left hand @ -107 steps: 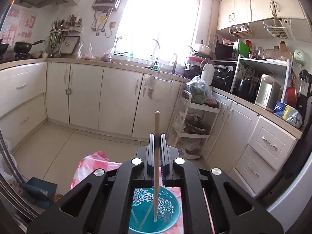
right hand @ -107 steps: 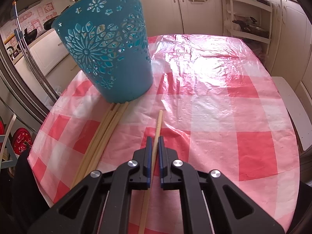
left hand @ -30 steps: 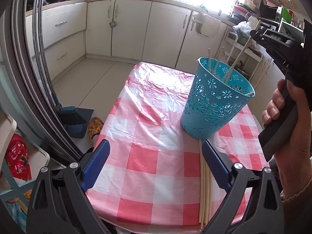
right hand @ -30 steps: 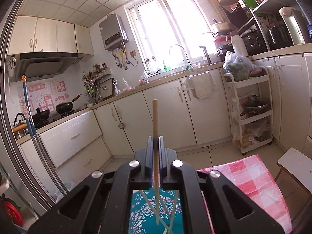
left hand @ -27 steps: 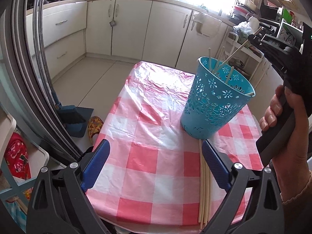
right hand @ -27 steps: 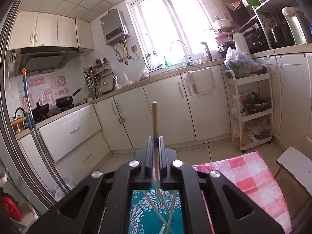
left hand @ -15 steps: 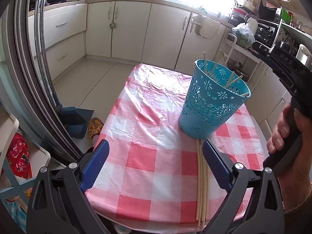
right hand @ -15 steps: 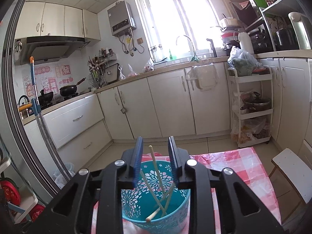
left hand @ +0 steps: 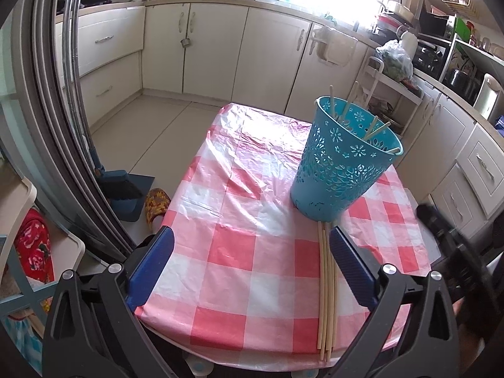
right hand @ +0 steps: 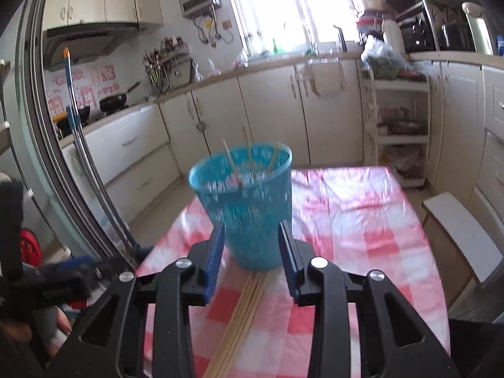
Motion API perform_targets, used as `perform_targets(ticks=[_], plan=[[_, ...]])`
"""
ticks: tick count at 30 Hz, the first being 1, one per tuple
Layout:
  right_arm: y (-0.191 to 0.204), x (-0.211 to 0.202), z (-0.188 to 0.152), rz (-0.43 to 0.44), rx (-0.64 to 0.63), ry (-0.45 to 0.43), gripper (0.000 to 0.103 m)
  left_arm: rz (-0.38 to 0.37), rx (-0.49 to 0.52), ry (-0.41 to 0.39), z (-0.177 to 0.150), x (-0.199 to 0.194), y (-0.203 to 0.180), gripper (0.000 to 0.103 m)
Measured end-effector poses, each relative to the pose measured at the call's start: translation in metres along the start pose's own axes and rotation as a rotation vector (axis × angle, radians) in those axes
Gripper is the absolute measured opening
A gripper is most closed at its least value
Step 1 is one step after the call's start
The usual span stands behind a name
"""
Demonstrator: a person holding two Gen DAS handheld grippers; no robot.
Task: Organize utensils
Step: 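Bring both grippers back down to the chopsticks on the cloth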
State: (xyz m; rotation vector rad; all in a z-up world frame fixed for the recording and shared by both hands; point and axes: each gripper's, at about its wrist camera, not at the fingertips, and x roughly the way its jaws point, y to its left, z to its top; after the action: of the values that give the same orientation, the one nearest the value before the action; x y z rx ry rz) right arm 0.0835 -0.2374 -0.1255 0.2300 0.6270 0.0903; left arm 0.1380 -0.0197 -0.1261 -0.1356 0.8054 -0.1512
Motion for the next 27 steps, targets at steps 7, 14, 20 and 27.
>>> perform_targets(ticks=[7, 14, 20, 27], plan=[[-0.005, 0.068, -0.030, -0.010, 0.030, 0.217, 0.014, 0.005, 0.022, 0.018, -0.009, -0.001, -0.001, 0.096], [0.009, 0.101, -0.036, -0.063, -0.016, 0.272, 0.011, 0.003, 0.027, 0.036, -0.013, 0.002, -0.002, 0.096], [0.007, 0.107, -0.045, -0.078, -0.041, 0.306, 0.009, 0.004, 0.030, 0.056, -0.016, 0.009, -0.003, 0.096], [-0.004, 0.092, -0.047, -0.055, -0.096, 0.338, 0.008, -0.002, 0.063, 0.091, -0.020, 0.021, -0.013, 0.096]])
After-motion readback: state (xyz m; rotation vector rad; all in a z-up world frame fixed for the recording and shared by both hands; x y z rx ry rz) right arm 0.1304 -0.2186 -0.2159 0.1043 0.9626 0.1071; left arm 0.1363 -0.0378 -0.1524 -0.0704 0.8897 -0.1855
